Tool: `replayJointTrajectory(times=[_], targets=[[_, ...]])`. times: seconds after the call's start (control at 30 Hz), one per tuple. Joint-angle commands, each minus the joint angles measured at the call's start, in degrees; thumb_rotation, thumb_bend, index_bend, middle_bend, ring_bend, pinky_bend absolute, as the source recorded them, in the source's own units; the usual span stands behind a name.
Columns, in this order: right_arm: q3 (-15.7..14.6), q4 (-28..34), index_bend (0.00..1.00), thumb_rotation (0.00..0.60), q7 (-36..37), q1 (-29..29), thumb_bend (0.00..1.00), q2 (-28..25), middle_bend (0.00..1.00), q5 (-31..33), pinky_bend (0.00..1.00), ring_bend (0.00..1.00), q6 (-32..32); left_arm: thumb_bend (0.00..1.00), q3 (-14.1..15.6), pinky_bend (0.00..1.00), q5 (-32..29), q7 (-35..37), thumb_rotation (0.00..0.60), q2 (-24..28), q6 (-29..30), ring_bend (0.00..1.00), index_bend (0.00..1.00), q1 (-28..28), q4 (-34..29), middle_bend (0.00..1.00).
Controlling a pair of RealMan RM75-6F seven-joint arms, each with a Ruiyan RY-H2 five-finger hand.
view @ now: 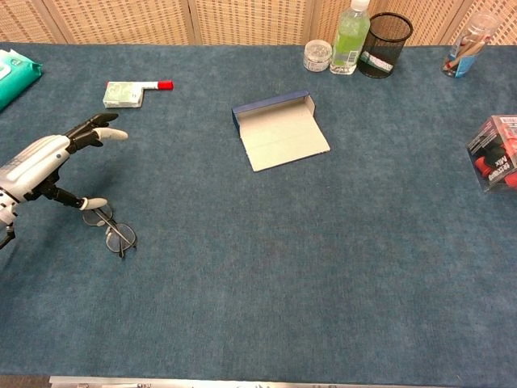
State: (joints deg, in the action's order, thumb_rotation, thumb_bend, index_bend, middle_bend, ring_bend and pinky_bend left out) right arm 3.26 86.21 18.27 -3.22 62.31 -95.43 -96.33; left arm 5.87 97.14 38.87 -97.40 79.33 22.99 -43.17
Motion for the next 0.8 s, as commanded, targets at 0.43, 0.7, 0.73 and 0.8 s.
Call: replayJointTrajectory(times=[0.43, 0.7, 0.73, 0.8], targets=[[0.1, -0.1, 0.57, 0.600, 0.3, 0.1, 0.34, -0.1, 0.46, 0.1, 0.33, 0.25, -0.2, 0.00, 0.2, 0.20, -1.0, 2.1, 0.600, -3.2, -2.6, 0.07, 0.16, 0.4, 5.6, 0.01], [0.1, -0.1, 0.57, 0.600, 0.3, 0.1, 0.34, -0.1, 0.46, 0.2, 0.33, 0.25, -0.2, 0.00, 0.4, 0.20, -1.3, 3.5, 0.600, -4.3, -3.3, 0.07, 0.16, 0.3, 8.0, 0.01], [0.1, -0.1, 0.57, 0.600, 0.3, 0.1, 0.34, -0.1, 0.46, 0.2, 0.33, 0.25, -0.2, 0.00, 0.4, 0.20, -1.3, 3.7, 0.600, -4.3, -3.0, 0.07, 0.16, 0.2, 8.1, 0.01], [0.1, -0.1, 0.57, 0.600, 0.2, 0.1, 0.34, -0.1, 0.46, 0.2, 0.33, 0.25, -0.2, 0.00, 0.5, 0.20, -1.1, 3.8, 0.600, -4.1, -2.2, 0.07, 0.16, 0.1, 7.8, 0.01]])
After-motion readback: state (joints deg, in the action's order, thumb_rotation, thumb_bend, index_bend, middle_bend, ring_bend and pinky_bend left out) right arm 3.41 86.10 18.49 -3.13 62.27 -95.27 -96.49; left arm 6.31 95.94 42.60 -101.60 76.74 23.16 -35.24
